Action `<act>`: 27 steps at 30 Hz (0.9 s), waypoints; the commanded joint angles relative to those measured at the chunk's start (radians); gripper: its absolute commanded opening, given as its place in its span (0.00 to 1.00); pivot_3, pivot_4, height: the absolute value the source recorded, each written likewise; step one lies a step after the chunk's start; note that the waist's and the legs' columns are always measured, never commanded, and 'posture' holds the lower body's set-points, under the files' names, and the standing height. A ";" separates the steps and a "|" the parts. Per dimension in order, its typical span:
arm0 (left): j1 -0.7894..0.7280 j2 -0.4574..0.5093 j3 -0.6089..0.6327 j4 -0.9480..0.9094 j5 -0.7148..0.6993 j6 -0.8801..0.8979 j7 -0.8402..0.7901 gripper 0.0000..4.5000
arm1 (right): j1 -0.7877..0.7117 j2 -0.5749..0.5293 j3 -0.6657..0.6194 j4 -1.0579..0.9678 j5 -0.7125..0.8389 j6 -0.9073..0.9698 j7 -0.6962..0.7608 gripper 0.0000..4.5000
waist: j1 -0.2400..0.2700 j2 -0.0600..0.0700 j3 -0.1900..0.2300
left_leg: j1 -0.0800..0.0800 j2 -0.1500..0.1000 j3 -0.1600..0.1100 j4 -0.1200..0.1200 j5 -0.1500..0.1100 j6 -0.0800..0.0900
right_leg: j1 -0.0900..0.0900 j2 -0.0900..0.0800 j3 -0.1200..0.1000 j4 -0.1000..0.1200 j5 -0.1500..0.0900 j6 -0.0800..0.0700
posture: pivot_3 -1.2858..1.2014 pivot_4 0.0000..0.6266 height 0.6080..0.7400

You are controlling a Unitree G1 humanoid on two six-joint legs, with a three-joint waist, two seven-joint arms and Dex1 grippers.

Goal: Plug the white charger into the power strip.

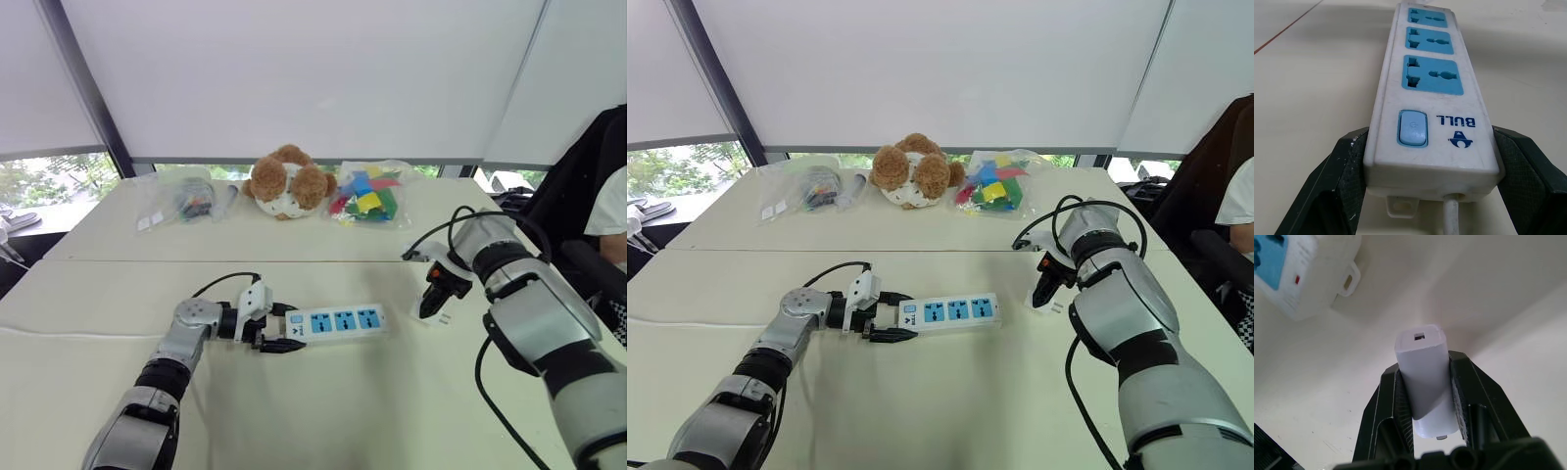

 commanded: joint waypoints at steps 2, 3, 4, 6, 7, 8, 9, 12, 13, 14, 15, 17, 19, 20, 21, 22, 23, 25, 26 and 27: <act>0.009 -0.026 -0.100 0.018 0.052 0.004 -0.103 0.68 | 0.060 -0.075 -0.247 -0.208 0.258 -0.118 0.006 0.15 | -0.002 0.000 0.000 | 0.000 0.000 0.000 0.000 0.000 0.000 | 0.000 0.000 0.000 0.000 0.000 0.000 | 0.52 0.24 0.99; 0.001 -0.029 -0.094 0.031 0.049 0.001 -0.108 0.68 | 0.083 -0.078 -0.312 -0.251 0.301 -0.105 -0.006 0.15 | -0.001 0.000 0.000 | 0.000 0.000 0.000 -0.001 0.000 0.000 | 0.000 0.000 0.000 -0.001 0.000 0.000 | 0.52 0.24 0.99; -0.008 -0.030 -0.090 0.045 0.048 -0.003 -0.113 0.68 | 0.110 -0.075 -0.376 -0.300 0.356 -0.069 -0.013 0.15 | -0.001 0.000 0.000 | 0.000 0.000 -0.001 -0.001 0.000 0.000 | 0.000 0.000 0.000 -0.001 0.000 0.000 | 0.52 0.24 0.99; -0.026 -0.029 -0.089 0.078 0.058 -0.022 -0.121 0.68 | 0.181 -0.052 -0.530 -0.424 0.491 0.044 -0.089 0.15 | 0.001 0.000 0.000 | 0.000 0.000 -0.001 -0.001 0.000 0.000 | 0.000 0.001 0.000 0.000 0.000 0.000 | 0.52 0.24 0.99; -0.037 -0.029 -0.087 0.093 0.058 -0.026 -0.127 0.68 | 0.236 -0.036 -0.602 -0.519 0.566 0.096 -0.110 0.15 | 0.001 0.000 0.000 | 0.000 0.000 -0.002 -0.001 0.000 0.000 | 0.000 0.001 0.000 0.000 0.000 0.000 | 0.52 0.24 0.99; -0.046 -0.028 -0.085 0.106 0.057 -0.030 -0.134 0.68 | 0.288 -0.021 -0.655 -0.612 0.627 0.134 -0.129 0.15 | 0.002 0.000 0.000 | 0.000 0.000 -0.002 -0.001 0.000 0.000 | 0.000 0.001 0.000 0.000 0.000 0.000 | 0.52 0.24 0.99; -0.056 -0.026 -0.084 0.117 0.054 -0.032 -0.143 0.68 | 0.364 0.002 -0.706 -0.728 0.684 0.118 -0.147 0.15 | 0.003 0.000 0.000 | 0.000 0.000 -0.003 -0.001 0.000 0.000 | 0.001 0.001 0.000 0.000 0.000 0.000 | 0.52 0.24 0.99; -0.083 -0.023 -0.075 0.150 0.045 -0.056 -0.170 0.68 | 0.577 0.069 -0.763 -0.998 0.772 0.053 -0.204 0.15 | 0.002 0.000 0.000 | 0.000 0.000 -0.004 -0.001 0.000 0.000 | 0.002 0.001 -0.001 -0.001 0.000 0.000 | 0.52 0.24 0.99; -0.089 -0.024 -0.073 0.155 0.041 -0.057 -0.178 0.68 | 0.642 0.085 -0.754 -1.050 0.770 0.015 -0.216 0.15 | 0.002 0.000 0.000 | 0.000 0.000 -0.004 -0.001 0.000 0.000 | 0.003 0.001 -0.001 -0.001 0.000 0.000 | 0.52 0.24 0.99; -0.092 -0.026 -0.072 0.158 0.039 -0.057 -0.185 0.68 | 0.700 0.103 -0.750 -1.091 0.773 -0.012 -0.236 0.15 | 0.001 -0.001 0.000 | 0.000 0.000 -0.004 -0.001 0.000 0.000 | 0.003 0.001 -0.001 -0.001 0.000 0.000 | 0.52 0.24 0.99; -0.094 -0.024 -0.073 0.160 0.039 -0.059 -0.194 0.68 | 0.746 0.119 -0.748 -1.124 0.778 -0.024 -0.261 0.15 | -0.001 -0.001 0.000 | 0.000 0.000 -0.004 -0.001 0.000 0.000 | 0.003 0.001 -0.001 -0.002 0.000 0.001 | 0.52 0.24 0.99; -0.096 -0.020 -0.075 0.160 0.040 -0.061 -0.209 0.68 | 0.827 0.140 -0.743 -1.171 0.787 -0.048 -0.293 0.15 | -0.003 -0.001 0.000 | 0.000 0.000 -0.004 -0.001 0.000 0.000 | 0.003 0.001 -0.001 -0.002 0.000 0.001 | 0.52 0.24 0.99; -0.099 -0.014 -0.073 0.164 0.042 -0.063 -0.219 0.68 | 0.879 0.148 -0.733 -1.189 0.789 -0.075 -0.307 0.15 | -0.006 -0.001 0.000 | 0.000 0.000 -0.004 0.000 0.000 0.000 | 0.003 0.002 -0.001 -0.001 0.000 0.001 | 0.52 0.24 0.99; -0.100 -0.011 -0.072 0.168 0.043 -0.064 -0.223 0.68 | 0.895 0.152 -0.728 -1.190 0.788 -0.091 -0.313 0.15 | -0.007 -0.001 0.000 | 0.000 0.000 -0.004 0.000 0.000 0.000 | 0.003 0.002 -0.001 0.000 0.000 0.001 | 0.52 0.24 0.99; -0.101 -0.008 -0.073 0.171 0.046 -0.067 -0.225 0.68 | 0.912 0.157 -0.724 -1.185 0.790 -0.109 -0.318 0.15 | -0.008 -0.001 0.000 | 0.001 0.000 -0.004 0.000 0.000 0.000 | 0.003 0.002 -0.001 0.000 0.000 0.001 | 0.52 0.24 0.99; -0.101 -0.001 -0.074 0.173 0.045 -0.069 -0.227 0.68 | 0.924 0.165 -0.720 -1.179 0.788 -0.130 -0.324 0.15 | -0.009 -0.001 0.000 | 0.001 0.000 -0.004 0.000 0.000 0.000 | 0.003 0.002 -0.001 0.000 0.000 0.001 | 0.52 0.24 0.99; -0.100 0.001 -0.075 0.171 0.047 -0.068 -0.228 0.68 | 0.935 0.173 -0.721 -1.165 0.790 -0.162 -0.324 0.15 | -0.009 -0.001 0.000 | 0.001 0.000 -0.004 0.000 0.000 0.000 | 0.003 0.002 -0.001 0.000 0.000 0.001 | 0.52 0.24 0.99; -0.099 0.008 -0.077 0.166 0.044 -0.066 -0.229 0.68 | 0.945 0.184 -0.718 -1.138 0.788 -0.206 -0.328 0.15 | -0.010 -0.001 0.000 | 0.001 0.000 -0.005 0.000 0.000 0.000 | 0.003 0.002 -0.001 0.000 0.000 0.001 | 0.52 0.24 0.99; -0.098 0.011 -0.079 0.161 0.041 -0.061 -0.229 0.68 | 0.950 0.183 -0.716 -1.120 0.786 -0.223 -0.325 0.15 | -0.011 -0.001 0.000 | 0.001 0.000 -0.005 0.000 0.000 0.000 | 0.003 0.003 -0.001 0.000 0.000 0.001 | 0.52 0.24 0.99; -0.097 0.015 -0.082 0.155 0.038 -0.058 -0.229 0.68 | 0.957 0.178 -0.712 -1.105 0.784 -0.231 -0.316 0.15 | -0.013 -0.001 0.000 | 0.001 0.000 -0.005 0.000 0.000 0.000 | 0.003 0.003 -0.001 0.000 0.000 0.001 | 0.52 0.24 0.99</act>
